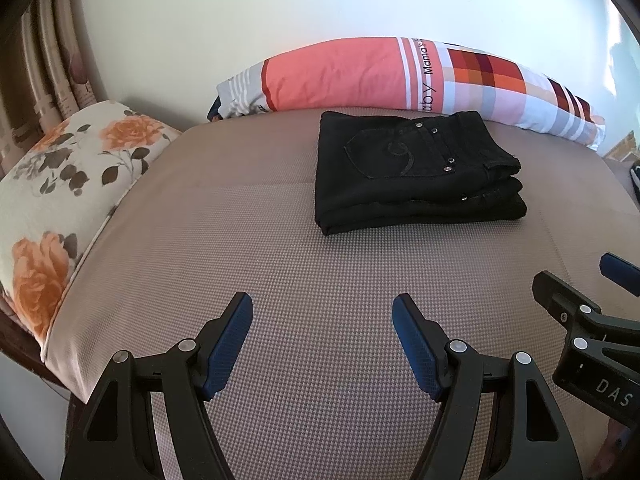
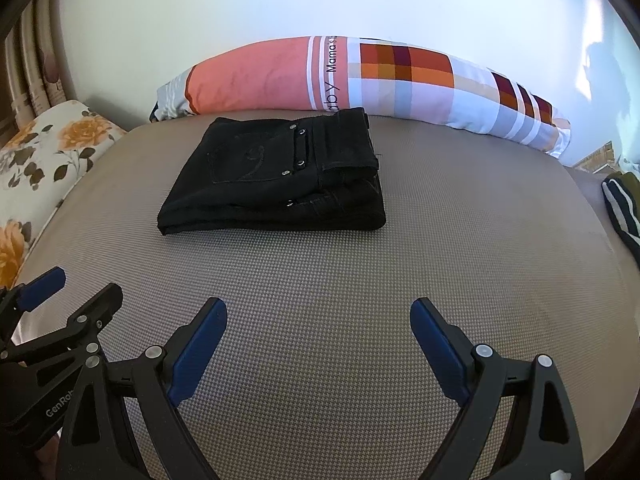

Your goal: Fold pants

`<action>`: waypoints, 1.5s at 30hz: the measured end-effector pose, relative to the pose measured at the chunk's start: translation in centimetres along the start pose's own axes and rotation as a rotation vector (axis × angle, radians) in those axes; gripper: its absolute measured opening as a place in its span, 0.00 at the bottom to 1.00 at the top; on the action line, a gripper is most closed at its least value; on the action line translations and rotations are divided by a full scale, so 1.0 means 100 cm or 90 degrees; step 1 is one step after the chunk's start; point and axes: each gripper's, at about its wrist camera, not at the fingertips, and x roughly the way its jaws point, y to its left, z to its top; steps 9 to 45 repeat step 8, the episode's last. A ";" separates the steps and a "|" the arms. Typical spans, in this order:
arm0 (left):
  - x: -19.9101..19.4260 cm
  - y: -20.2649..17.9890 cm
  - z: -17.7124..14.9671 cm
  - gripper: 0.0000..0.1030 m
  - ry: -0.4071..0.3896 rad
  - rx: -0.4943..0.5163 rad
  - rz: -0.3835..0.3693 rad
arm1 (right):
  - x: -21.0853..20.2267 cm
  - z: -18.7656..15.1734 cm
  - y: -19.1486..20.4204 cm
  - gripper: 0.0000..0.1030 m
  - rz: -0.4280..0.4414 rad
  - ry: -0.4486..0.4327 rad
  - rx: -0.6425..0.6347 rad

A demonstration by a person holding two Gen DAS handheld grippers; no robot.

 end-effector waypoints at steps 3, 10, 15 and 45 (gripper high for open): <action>0.001 0.000 0.001 0.71 -0.001 0.001 -0.004 | 0.000 0.000 -0.001 0.89 -0.001 0.001 0.001; 0.004 0.001 0.003 0.71 0.003 0.004 -0.012 | 0.001 -0.001 -0.002 0.89 -0.001 0.003 0.003; 0.004 0.001 0.003 0.71 0.003 0.004 -0.012 | 0.001 -0.001 -0.002 0.89 -0.001 0.003 0.003; 0.004 0.001 0.003 0.71 0.003 0.004 -0.012 | 0.001 -0.001 -0.002 0.89 -0.001 0.003 0.003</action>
